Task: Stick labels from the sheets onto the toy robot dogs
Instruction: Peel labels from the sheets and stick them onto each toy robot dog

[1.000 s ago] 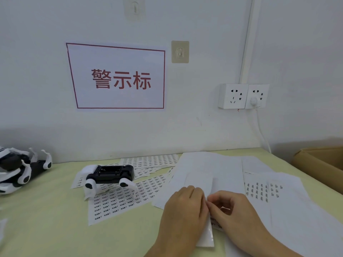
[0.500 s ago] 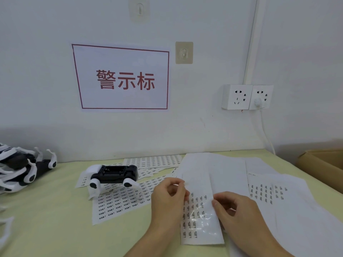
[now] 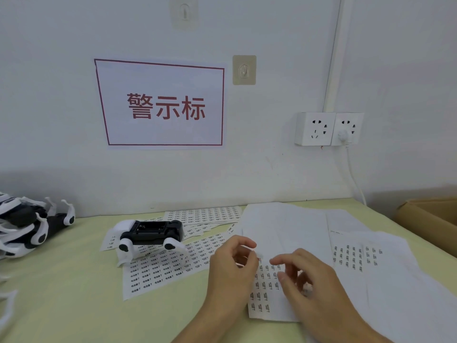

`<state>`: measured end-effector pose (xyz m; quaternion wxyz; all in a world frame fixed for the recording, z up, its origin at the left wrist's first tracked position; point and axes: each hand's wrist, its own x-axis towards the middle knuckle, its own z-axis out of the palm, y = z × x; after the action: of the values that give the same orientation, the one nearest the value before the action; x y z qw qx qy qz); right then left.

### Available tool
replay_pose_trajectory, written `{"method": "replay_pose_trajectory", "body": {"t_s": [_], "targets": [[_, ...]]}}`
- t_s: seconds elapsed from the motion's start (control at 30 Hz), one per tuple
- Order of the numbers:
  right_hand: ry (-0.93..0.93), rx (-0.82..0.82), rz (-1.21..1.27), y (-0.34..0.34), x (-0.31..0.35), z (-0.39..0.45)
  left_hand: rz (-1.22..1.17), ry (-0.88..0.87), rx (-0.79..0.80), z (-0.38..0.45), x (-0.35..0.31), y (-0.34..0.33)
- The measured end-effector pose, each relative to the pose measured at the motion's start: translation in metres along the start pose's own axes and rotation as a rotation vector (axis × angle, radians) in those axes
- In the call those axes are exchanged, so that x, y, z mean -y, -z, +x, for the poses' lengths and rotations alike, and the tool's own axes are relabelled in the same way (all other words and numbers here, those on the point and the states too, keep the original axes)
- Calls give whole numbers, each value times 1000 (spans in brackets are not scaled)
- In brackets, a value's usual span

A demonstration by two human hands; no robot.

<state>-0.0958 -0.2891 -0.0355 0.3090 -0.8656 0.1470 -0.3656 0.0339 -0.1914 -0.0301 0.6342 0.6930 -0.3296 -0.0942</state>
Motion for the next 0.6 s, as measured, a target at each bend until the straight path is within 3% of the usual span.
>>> {"method": "replay_pose_trajectory", "body": {"t_s": [0.33, 0.5, 0.6], "targets": [[81, 288, -108, -6, 2, 0, 32, -142, -4, -4, -1, -3], [66, 311, -115, -5, 3, 0, 38, -171, 1, -5, -2, -4], [53, 234, -54, -2, 3, -1, 54, -169, 27, -5, -1, -3]]}}
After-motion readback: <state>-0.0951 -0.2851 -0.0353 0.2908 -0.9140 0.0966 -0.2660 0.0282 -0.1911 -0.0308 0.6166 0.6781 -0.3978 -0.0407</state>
